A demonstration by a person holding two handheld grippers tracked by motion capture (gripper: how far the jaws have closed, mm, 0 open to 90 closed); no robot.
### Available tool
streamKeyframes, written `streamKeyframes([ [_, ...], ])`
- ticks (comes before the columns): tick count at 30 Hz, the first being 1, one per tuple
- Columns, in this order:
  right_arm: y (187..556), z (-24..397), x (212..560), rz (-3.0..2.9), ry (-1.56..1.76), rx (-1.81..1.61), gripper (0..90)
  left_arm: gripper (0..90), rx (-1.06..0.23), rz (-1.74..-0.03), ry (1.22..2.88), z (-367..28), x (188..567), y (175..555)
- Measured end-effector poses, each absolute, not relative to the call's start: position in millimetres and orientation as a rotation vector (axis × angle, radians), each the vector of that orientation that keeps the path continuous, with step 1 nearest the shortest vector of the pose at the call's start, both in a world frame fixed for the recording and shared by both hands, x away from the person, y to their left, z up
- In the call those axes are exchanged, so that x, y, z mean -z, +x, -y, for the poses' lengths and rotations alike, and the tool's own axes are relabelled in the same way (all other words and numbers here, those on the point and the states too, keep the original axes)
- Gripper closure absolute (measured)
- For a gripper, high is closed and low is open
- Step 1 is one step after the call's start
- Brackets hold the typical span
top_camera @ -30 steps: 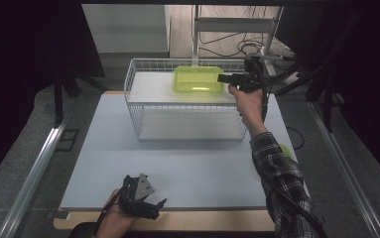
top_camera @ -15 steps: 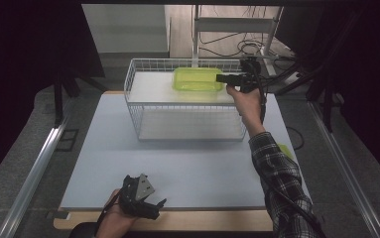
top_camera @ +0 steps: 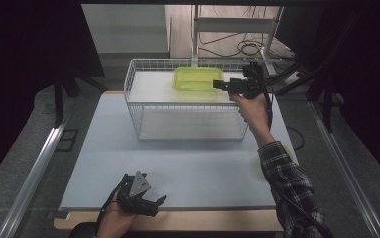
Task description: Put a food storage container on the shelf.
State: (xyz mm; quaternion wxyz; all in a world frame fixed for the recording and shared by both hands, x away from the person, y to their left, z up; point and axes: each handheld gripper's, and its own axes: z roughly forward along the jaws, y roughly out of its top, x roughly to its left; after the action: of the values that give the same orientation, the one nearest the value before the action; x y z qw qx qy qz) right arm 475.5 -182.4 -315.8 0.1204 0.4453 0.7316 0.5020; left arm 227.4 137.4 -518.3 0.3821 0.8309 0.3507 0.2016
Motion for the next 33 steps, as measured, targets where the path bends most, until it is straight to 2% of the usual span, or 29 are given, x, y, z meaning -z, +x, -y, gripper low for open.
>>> streamKeyframes([
  [9,454,186,321,-2.181,1.207,-1.467,13.6,3.2,-0.497,-0.911,2.08,-141,519,230],
  [20,422,194,330,-2.206,1.045,-1.435,7.5,2.3,-0.511,-0.896,2.125,-137,520,230],
  [33,390,201,359,-2.263,0.888,-1.35,3.8,2.4,-0.518,-0.907,2.138,-135,520,229],
])
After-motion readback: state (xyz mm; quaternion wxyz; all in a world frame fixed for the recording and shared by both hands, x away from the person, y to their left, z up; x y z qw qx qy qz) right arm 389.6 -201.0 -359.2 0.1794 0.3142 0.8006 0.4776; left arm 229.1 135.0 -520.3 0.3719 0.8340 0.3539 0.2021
